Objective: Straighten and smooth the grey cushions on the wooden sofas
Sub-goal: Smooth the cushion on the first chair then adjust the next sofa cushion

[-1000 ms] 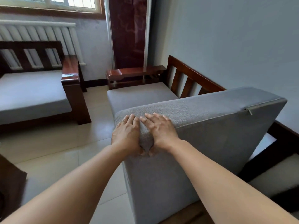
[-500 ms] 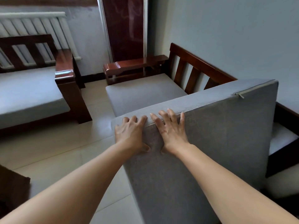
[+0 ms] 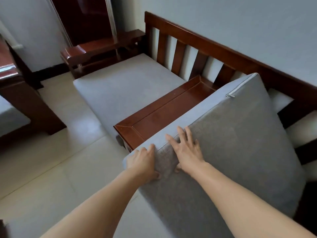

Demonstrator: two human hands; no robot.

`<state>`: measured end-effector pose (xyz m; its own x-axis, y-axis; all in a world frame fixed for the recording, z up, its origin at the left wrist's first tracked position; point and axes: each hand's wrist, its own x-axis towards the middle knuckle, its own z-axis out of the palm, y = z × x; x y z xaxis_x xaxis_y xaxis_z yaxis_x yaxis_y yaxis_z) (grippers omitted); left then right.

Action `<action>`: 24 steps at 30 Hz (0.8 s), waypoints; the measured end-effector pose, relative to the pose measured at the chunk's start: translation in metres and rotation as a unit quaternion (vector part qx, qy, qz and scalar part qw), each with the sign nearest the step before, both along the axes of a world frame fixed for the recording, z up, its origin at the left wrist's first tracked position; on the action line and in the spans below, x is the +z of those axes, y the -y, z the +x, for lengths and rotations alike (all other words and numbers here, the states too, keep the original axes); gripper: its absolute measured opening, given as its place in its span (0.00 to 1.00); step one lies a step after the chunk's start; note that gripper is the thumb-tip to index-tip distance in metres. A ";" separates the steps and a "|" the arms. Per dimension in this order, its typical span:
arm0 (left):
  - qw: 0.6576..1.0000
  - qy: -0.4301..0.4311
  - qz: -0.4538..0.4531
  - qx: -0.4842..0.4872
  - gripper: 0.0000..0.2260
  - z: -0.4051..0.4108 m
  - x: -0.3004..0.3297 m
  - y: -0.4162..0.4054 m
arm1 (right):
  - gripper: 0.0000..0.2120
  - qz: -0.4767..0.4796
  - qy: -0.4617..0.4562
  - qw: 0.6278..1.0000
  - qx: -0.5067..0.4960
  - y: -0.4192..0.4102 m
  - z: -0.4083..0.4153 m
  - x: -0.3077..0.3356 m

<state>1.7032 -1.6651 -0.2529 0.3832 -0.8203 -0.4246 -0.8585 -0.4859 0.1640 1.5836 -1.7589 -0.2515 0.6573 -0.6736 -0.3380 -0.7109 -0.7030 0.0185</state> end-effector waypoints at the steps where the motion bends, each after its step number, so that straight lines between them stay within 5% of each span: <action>1: 1.000 -0.002 -0.003 0.004 0.39 -0.004 -0.002 0.003 | 0.52 -0.001 0.006 1.000 0.005 0.001 0.000 -0.002; 15: 0.999 0.025 -0.007 -0.024 0.40 -0.019 0.009 0.019 | 0.53 0.006 0.077 0.997 0.024 0.004 -0.017 -0.006; 24: 0.973 0.115 -0.107 -0.167 0.41 -0.069 0.050 0.087 | 0.42 0.019 0.191 0.975 -0.112 0.026 -0.089 0.021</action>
